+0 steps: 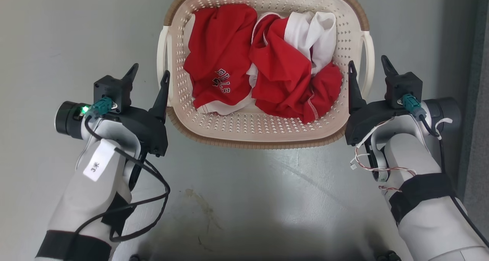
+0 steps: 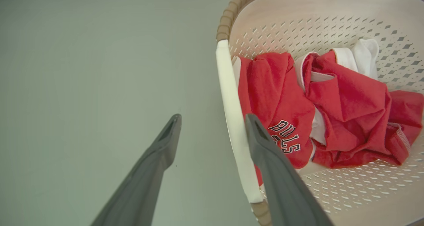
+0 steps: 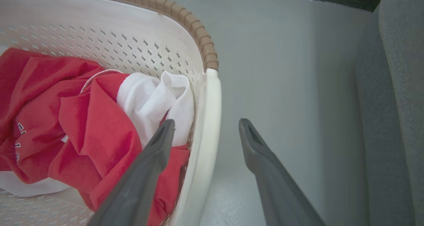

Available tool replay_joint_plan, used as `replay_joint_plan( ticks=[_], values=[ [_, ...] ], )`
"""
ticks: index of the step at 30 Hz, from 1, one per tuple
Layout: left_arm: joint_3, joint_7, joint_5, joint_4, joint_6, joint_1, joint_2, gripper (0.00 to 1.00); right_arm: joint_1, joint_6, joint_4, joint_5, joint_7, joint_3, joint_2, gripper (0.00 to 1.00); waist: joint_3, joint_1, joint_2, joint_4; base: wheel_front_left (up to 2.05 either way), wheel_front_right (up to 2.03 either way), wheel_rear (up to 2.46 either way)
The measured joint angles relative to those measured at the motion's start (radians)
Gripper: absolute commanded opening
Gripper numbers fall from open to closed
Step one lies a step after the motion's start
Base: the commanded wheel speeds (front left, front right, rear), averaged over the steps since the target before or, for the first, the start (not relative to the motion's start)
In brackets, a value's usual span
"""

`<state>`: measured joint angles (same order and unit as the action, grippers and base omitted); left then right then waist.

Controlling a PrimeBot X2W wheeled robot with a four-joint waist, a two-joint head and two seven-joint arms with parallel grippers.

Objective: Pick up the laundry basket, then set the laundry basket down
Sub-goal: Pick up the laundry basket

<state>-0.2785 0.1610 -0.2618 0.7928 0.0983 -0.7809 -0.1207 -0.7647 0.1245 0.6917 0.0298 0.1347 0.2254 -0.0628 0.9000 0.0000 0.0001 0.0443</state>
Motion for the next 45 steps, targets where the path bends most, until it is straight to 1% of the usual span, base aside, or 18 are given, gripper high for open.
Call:
replay_joint_plan(
  ticks=[8,9,24,25,26,27,30,31,32,45],
  values=[
    [-0.022,0.001,0.000,0.075,0.010,-0.041,0.014,1.00,-0.042,0.000,0.067,0.037,0.012,0.030,-0.001,1.00,0.014,0.0000,0.0000,0.002,0.00,0.00,0.00],
    [-0.026,0.001,0.000,0.084,0.016,-0.047,0.015,1.00,-0.046,0.000,0.073,0.042,0.013,0.034,-0.001,1.00,0.016,0.0000,0.0000,0.002,0.00,0.00,0.00],
    [-0.046,0.008,-0.002,0.194,0.025,-0.147,0.035,1.00,-0.133,0.000,0.177,0.095,0.034,0.067,-0.003,1.00,0.068,0.0001,0.0000,0.007,0.00,0.00,0.00],
    [-0.048,0.009,-0.006,0.202,0.025,-0.152,0.038,1.00,-0.135,0.000,0.185,0.100,0.034,0.069,-0.003,0.98,0.069,0.0000,0.0000,0.009,0.00,0.00,0.00],
    [-0.049,0.009,-0.012,0.208,0.026,-0.156,0.041,0.46,-0.138,0.000,0.192,0.105,0.035,0.072,-0.003,0.74,0.069,0.0000,0.0000,0.010,0.00,0.00,0.00],
    [-0.049,0.009,-0.012,0.208,0.026,-0.156,0.041,0.00,-0.138,0.000,0.192,0.105,0.035,0.072,-0.003,0.00,0.069,0.0000,0.0000,0.010,0.00,0.00,0.00],
    [-0.059,0.008,-0.026,0.233,0.035,-0.163,0.052,0.00,-0.152,-0.001,0.210,0.112,0.035,0.086,0.000,0.00,0.070,-0.0001,0.0000,0.013,0.00,0.00,0.00],
    [-0.059,0.009,-0.028,0.239,0.031,-0.164,0.066,0.00,-0.154,0.001,0.216,0.121,0.043,0.085,0.013,0.00,0.069,0.0000,0.0000,0.013,0.00,0.00,0.00],
    [-0.058,0.009,-0.033,0.248,0.028,-0.165,0.068,0.00,-0.161,0.003,0.222,0.124,0.044,0.085,0.015,0.00,0.067,0.0000,-0.0001,0.014,0.00,0.00,0.00],
    [-0.071,0.010,-0.052,0.337,0.033,-0.180,0.082,0.00,-0.188,0.003,0.309,0.164,0.050,0.122,0.018,0.00,0.034,-0.0001,-0.0002,0.015,0.00,0.00,0.00]
  ],
)
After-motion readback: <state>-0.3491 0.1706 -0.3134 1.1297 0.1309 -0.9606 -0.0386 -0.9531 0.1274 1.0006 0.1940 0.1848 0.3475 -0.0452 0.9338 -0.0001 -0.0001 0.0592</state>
